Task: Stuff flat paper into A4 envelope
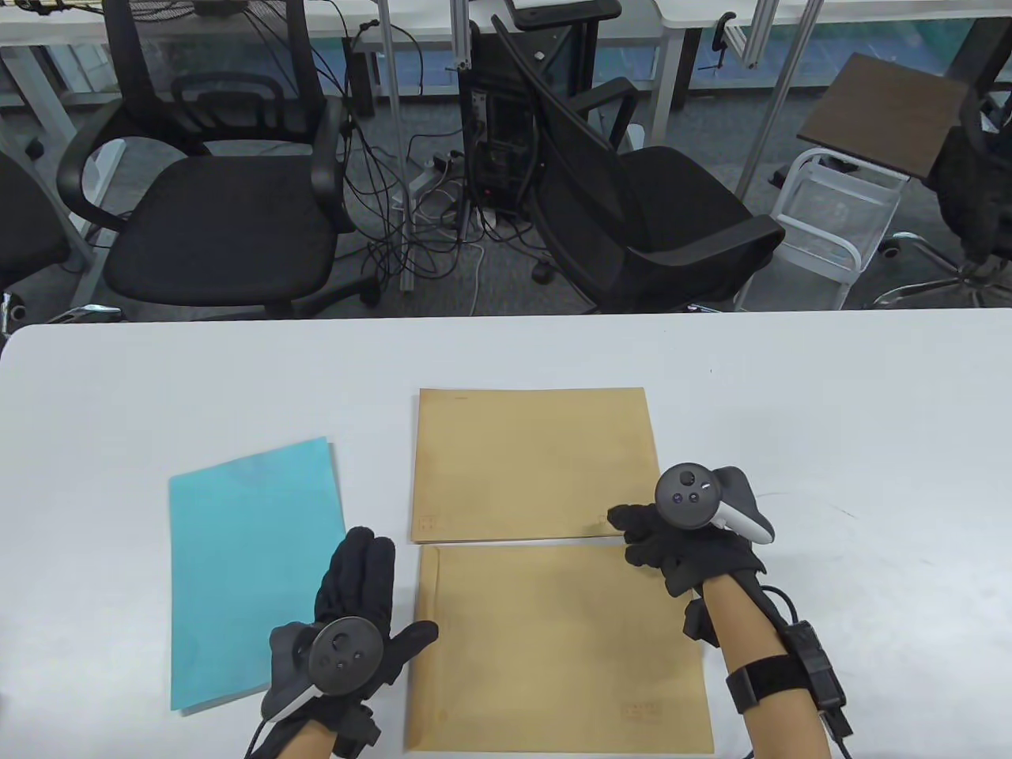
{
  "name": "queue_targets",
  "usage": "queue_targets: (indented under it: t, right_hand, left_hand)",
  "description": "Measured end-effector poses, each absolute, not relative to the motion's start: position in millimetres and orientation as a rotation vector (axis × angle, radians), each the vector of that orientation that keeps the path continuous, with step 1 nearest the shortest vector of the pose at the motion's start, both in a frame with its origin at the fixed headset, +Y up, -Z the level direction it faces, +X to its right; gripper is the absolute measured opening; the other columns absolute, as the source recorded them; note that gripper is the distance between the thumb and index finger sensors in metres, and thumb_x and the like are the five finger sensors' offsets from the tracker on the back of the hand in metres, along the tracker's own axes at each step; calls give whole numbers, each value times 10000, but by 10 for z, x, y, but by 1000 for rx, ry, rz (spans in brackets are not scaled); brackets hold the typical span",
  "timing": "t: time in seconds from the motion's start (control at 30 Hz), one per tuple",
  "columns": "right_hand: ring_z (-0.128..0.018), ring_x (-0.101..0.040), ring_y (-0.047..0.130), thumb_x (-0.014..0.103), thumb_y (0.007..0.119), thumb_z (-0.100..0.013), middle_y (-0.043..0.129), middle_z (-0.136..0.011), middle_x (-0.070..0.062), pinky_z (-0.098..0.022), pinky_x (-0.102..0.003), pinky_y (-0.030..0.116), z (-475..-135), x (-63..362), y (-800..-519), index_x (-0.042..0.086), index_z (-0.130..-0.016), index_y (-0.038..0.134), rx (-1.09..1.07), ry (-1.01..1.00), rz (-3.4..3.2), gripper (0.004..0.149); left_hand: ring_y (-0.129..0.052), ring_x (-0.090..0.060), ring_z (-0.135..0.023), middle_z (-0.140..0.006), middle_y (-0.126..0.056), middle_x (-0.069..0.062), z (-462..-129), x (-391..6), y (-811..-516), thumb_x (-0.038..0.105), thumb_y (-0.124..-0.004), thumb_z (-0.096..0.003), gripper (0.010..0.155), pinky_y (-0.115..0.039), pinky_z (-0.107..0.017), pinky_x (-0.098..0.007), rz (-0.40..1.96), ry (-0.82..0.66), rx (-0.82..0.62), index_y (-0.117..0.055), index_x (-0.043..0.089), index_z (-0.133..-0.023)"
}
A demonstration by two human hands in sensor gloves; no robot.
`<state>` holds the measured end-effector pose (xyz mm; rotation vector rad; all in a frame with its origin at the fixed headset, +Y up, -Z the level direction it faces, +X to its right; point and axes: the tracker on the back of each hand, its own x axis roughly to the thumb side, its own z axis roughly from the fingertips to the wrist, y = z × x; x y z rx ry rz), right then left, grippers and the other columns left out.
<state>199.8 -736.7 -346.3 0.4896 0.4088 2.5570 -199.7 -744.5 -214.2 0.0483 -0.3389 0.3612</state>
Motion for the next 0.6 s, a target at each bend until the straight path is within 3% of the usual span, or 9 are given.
queue_targets:
  t: [0.1, 0.17, 0.27, 0.37, 0.5, 0.6]
  right_hand:
    - [-856, -565, 729, 239, 875, -464, 617, -1083, -314, -617, -807, 356, -3386, 2174, -7135, 56, -1155, 499, 469, 197, 2584, 808]
    - [-936, -607, 624, 300, 876, -463, 506, -1138, -324, -619, -824, 298, -3289, 2274, -7010, 77, -1184, 360, 497, 161, 2622, 915]
    - [-1040, -669, 403, 390, 877, -464, 291, -1199, -328, -591, -857, 139, -2991, 2322, -7032, 124, -1177, 184, 610, 378, 2662, 1029]
    - [-1075, -662, 144, 462, 854, -470, 77, -1196, -290, -577, -835, 29, -2667, 2260, -7325, 175, -1132, 28, 753, 704, 2750, 1097]
    - [-1026, -616, -22, 515, 839, -449, -49, -1141, -258, -574, -817, 1, -2419, 2144, -7693, 167, -1109, -12, 863, 877, 2768, 1131]
    - [-1012, -600, -54, 536, 840, -430, -62, -1134, -245, -574, -813, -5, -2397, 2117, -7803, 157, -1121, 11, 883, 946, 2759, 1144]
  left_hand:
    - [-243, -522, -1078, -1118, 72, -176, -2142, -1994, -7443, 608, -734, -440, 1077, -393, -756, -652, 357, -336, 44, 87, 236, -1028]
    - [-245, -523, -1078, -1119, 71, -178, -2143, -1991, -7445, 610, -734, -439, 1076, -396, -756, -652, 356, -336, 37, 83, 235, -1031]
    - [-251, -523, -1079, -1122, 64, -180, -2144, -1987, -7445, 611, -737, -436, 1072, -400, -756, -652, 356, -335, 31, 60, 233, -1045]
    - [-257, -524, -1082, -1129, 54, -180, -2151, -1987, -7444, 617, -740, -433, 1064, -403, -754, -655, 353, -333, 28, 25, 231, -1064]
    - [-313, -521, -1081, -1153, -35, -185, -2163, -2000, -7462, 618, -749, -423, 1033, -437, -746, -651, 342, -318, 8, -87, 199, -1096]
    - [-419, -500, -1069, -1163, -126, -203, -2176, -2027, -7471, 620, -757, -415, 1019, -490, -732, -638, 344, -297, -1, -165, 176, -1116]
